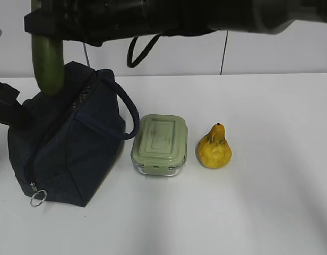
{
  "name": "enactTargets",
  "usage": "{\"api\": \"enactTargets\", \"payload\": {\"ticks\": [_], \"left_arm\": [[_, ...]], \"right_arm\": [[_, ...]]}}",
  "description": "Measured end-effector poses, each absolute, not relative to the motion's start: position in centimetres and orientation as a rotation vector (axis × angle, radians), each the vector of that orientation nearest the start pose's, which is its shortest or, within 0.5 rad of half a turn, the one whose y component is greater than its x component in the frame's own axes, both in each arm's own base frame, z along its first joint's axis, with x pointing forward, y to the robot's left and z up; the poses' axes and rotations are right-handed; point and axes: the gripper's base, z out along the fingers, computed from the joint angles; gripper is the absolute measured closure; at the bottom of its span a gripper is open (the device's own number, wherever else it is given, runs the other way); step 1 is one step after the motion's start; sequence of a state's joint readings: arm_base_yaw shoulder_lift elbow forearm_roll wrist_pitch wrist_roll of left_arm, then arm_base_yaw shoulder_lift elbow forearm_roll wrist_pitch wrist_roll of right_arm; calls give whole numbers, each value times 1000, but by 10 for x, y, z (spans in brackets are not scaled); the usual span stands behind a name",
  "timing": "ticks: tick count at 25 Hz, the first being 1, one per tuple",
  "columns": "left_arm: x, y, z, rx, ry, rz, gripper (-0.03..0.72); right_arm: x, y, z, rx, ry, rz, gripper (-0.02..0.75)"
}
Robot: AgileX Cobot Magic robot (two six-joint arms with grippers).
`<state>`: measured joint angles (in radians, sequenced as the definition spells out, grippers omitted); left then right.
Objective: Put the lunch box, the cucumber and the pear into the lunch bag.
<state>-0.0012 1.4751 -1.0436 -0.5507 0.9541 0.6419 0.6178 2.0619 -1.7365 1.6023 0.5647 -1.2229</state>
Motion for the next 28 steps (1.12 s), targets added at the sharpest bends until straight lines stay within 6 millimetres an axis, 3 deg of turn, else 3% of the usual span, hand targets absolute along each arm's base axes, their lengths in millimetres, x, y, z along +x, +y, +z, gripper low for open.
{"api": "enactTargets", "payload": {"ticks": [5, 7, 10, 14, 18, 21, 24, 26, 28], "left_arm": [[283, -39, 267, 509, 2639, -526, 703], [283, -39, 267, 509, 2639, -526, 703], [283, -39, 267, 509, 2639, -526, 703], [283, -39, 267, 507, 2637, -524, 703], [283, -39, 267, 507, 2637, -524, 703], [283, -39, 267, 507, 2637, -524, 703], [283, -39, 267, 509, 2639, -524, 703], [283, -39, 267, 509, 2639, -524, 703], [283, -39, 266, 510, 2640, -524, 703]], "right_arm": [[385, 331, 251, -717, 1878, 1105, 364], [386, 331, 244, -785, 1886, 1053, 363], [384, 331, 241, -849, 1882, 1015, 314], [383, 331, 240, -893, 1879, 993, 125], [383, 330, 238, -928, 1876, 974, 109], [385, 320, 253, -939, 1845, 942, 112], [386, 297, 292, -928, 1782, 884, 122], [389, 271, 321, -882, 1784, 817, 136], [394, 241, 337, -815, 1850, 739, 162]]}}
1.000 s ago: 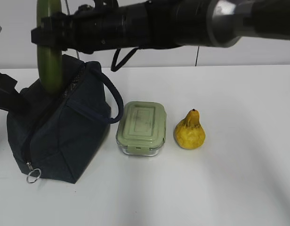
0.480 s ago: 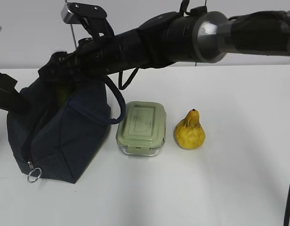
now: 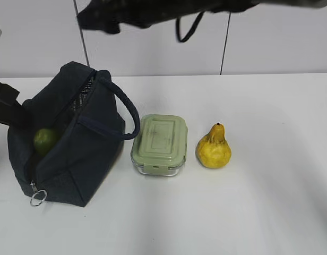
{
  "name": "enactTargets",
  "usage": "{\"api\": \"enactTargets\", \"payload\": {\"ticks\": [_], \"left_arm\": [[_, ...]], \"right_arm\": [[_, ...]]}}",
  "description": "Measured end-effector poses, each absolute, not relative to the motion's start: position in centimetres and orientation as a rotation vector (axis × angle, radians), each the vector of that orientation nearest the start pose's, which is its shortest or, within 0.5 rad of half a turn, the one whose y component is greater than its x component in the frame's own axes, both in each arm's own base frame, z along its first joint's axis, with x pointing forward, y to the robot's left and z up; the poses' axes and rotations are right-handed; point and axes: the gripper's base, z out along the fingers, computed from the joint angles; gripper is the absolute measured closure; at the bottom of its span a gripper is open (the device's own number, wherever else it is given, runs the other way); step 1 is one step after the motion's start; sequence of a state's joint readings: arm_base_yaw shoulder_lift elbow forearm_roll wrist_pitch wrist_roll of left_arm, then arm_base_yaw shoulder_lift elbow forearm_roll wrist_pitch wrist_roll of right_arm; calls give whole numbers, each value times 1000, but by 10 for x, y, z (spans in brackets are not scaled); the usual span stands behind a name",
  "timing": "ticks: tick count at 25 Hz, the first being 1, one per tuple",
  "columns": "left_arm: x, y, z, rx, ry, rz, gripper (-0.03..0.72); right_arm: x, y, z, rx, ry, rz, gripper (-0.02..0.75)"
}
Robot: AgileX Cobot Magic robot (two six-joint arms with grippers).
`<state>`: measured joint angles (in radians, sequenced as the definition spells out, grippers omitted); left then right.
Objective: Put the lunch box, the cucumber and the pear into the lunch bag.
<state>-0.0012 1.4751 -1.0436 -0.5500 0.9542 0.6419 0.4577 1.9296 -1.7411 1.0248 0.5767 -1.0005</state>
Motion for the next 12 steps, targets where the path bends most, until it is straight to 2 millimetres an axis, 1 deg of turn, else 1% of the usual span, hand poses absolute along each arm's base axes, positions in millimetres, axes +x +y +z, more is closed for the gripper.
{"api": "enactTargets", "payload": {"ticks": [2, 3, 5, 6, 8, 12], "left_arm": [[283, -39, 266, 510, 2640, -524, 703], [283, -39, 266, 510, 2640, -524, 703], [283, -39, 266, 510, 2640, -524, 703], [283, -39, 266, 510, 2640, -524, 703], [283, -39, 266, 510, 2640, -524, 703], [283, -39, 266, 510, 2640, -524, 703]], "right_arm": [[402, 210, 337, -733, 2003, 672, 193], [404, 197, 329, -732, 2103, 615, 206], [406, 168, 309, -687, 2359, 477, 231], [406, 158, 299, -681, 2460, 404, 238], [404, 146, 278, -700, 2649, 266, 245], [403, 143, 248, -691, 2840, 222, 248]]}}
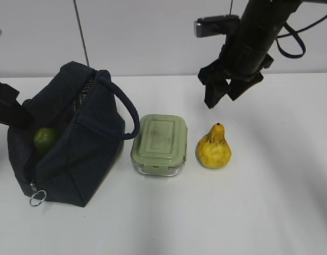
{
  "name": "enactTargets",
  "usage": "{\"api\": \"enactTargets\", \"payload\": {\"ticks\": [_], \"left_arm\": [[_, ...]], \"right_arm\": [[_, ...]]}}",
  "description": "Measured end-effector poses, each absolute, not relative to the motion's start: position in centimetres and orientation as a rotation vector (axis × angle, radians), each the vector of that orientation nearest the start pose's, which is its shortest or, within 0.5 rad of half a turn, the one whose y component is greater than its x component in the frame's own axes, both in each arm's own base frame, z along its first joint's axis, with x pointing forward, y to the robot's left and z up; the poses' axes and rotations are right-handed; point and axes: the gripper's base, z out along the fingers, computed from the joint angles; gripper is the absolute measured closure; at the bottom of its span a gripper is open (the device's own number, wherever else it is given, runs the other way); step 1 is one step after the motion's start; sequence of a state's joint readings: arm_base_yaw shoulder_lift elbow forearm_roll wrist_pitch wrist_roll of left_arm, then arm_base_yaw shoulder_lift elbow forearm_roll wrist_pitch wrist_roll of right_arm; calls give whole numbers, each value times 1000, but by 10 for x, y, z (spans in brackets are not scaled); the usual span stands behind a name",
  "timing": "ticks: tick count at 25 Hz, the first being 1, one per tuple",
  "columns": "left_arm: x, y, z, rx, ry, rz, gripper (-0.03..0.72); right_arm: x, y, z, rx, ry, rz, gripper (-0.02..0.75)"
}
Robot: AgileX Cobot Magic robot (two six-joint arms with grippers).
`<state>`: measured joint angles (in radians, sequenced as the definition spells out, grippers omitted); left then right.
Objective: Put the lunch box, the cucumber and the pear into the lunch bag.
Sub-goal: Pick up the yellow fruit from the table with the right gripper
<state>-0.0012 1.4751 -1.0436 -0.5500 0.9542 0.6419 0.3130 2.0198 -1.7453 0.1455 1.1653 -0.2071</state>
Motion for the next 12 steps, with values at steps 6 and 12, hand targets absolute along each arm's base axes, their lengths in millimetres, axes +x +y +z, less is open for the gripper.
{"api": "enactTargets", "payload": {"ticks": [6, 12], "left_arm": [[283, -39, 266, 510, 2640, -524, 703], [283, -39, 266, 511, 2641, -523, 703]], "right_arm": [[407, 145, 218, -704, 2944, 209, 252], [410, 150, 194, -728, 2993, 265, 258]]}}
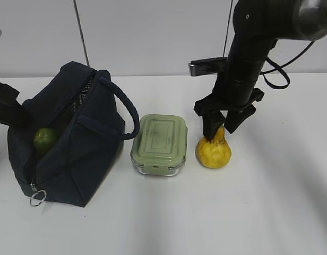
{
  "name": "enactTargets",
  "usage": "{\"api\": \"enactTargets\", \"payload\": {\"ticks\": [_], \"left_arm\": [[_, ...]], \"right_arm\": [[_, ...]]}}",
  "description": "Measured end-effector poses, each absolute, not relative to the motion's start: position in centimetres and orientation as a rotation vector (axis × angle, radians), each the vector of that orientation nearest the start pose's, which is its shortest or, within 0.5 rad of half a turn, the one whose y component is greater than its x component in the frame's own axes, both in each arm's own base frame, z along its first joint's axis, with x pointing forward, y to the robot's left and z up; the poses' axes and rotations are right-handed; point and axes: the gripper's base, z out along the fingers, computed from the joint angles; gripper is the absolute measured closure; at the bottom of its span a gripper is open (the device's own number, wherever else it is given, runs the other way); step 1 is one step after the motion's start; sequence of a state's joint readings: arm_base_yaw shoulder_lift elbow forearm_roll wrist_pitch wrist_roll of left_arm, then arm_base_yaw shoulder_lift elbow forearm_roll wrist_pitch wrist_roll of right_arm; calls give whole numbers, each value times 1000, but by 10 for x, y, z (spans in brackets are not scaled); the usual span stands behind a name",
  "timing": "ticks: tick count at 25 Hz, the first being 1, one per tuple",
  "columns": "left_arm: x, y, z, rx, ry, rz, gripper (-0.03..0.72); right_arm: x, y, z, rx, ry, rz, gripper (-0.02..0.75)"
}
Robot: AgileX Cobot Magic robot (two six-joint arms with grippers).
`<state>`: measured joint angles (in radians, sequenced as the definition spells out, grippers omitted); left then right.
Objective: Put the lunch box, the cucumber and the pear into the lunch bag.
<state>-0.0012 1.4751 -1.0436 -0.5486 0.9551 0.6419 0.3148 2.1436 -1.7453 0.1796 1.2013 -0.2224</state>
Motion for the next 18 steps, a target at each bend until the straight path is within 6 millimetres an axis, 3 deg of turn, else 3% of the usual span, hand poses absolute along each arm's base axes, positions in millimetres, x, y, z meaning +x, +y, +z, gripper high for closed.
{"api": "enactTargets", "payload": {"ticks": [2, 6, 9, 11, 13, 16, 18], "left_arm": [[283, -39, 266, 512, 2641, -522, 703], [283, -39, 266, 514, 2642, -519, 703], [283, -39, 266, 514, 2643, -520, 703], [283, -39, 266, 514, 2643, -520, 703], [283, -39, 266, 513, 2642, -519, 703], [283, -39, 266, 514, 2642, -518, 703], [283, -39, 266, 514, 2642, -518, 703]], "right_arm": [[412, 150, 189, -734, 2998, 274, 302], [412, 151, 187, -743, 2999, 273, 517], [411, 151, 203, -741, 2956, 265, 553], [410, 154, 230, -733, 2869, 301, 553], [406, 166, 271, -766, 2697, 385, 553], [391, 196, 334, -864, 2343, 600, 553], [378, 222, 358, -922, 2145, 757, 553]]}}
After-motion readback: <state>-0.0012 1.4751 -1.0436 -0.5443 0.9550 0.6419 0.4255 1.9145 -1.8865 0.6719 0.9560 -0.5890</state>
